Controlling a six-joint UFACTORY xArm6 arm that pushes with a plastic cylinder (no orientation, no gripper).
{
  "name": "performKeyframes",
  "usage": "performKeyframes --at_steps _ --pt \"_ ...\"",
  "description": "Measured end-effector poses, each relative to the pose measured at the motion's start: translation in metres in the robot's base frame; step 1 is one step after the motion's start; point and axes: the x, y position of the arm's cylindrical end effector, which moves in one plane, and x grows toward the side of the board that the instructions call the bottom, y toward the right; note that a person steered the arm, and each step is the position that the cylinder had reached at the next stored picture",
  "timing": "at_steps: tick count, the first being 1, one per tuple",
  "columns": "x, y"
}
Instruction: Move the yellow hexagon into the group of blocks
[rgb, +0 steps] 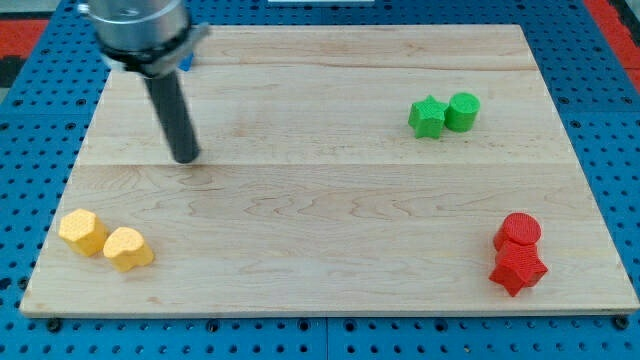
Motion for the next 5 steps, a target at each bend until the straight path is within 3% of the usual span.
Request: performKeyframes --at_steps 1,3,4,5 --pt "0.0 -0.066" --pt "-0.009 -0.118" --pt "-0.058 -0.114" --pt "-0.137 -0.111"
